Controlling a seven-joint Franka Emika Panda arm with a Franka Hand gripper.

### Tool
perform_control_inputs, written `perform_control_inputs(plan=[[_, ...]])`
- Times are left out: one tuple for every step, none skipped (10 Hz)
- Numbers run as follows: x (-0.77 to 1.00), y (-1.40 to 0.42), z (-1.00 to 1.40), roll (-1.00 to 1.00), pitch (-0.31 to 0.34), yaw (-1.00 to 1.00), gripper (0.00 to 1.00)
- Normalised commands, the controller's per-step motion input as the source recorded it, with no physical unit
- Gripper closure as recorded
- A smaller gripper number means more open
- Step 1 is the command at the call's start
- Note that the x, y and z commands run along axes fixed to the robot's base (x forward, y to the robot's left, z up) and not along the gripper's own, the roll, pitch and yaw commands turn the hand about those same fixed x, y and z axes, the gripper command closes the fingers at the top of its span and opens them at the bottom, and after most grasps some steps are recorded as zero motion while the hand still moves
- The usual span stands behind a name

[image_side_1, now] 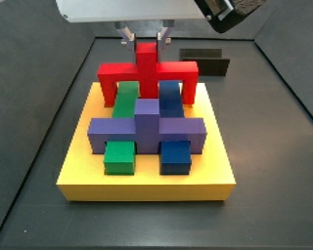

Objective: Pick up the red object. Move up. Move to above the board. Insert the red object.
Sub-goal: Insert the red object.

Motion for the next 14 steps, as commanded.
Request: perform_control_inputs(plan=[[0.0, 0.0, -0.09, 0.11, 0.011, 0.0, 1.0], [0.0, 0.0, -0.09, 0.11, 0.006, 0.0, 1.0], [0.01, 0.0, -0.14, 0.14, 0.004, 0.13, 1.0], [0.0, 0.0, -0.25, 0.02, 0.0, 0.09, 1.0], [0.0, 0.0, -0.27, 0.0, 0.0, 0.03, 1.0], [0.0, 0.0, -0.22, 0.0, 0.0, 0.0, 1.0], [0.0, 0.0, -0.27, 0.0, 0.0, 0.0, 1.0], [0.08, 0.0, -0.38, 0.03, 0.019, 0.0, 1.0], [0.04, 0.0, -0.63, 0.06, 0.0, 0.03, 1.0], [0.06, 0.0, -0.71, 0.02, 0.0, 0.0, 1.0], [0.13, 0.01, -0.63, 0.04, 0.034, 0.0, 1.0], [0.25, 0.0, -0.51, 0.06, 0.1, 0.0, 1.0], [0.26, 0.0, -0.42, 0.07, 0.124, -0.03, 1.0], [0.35, 0.0, -0.33, 0.08, 0.184, -0.06, 1.0]])
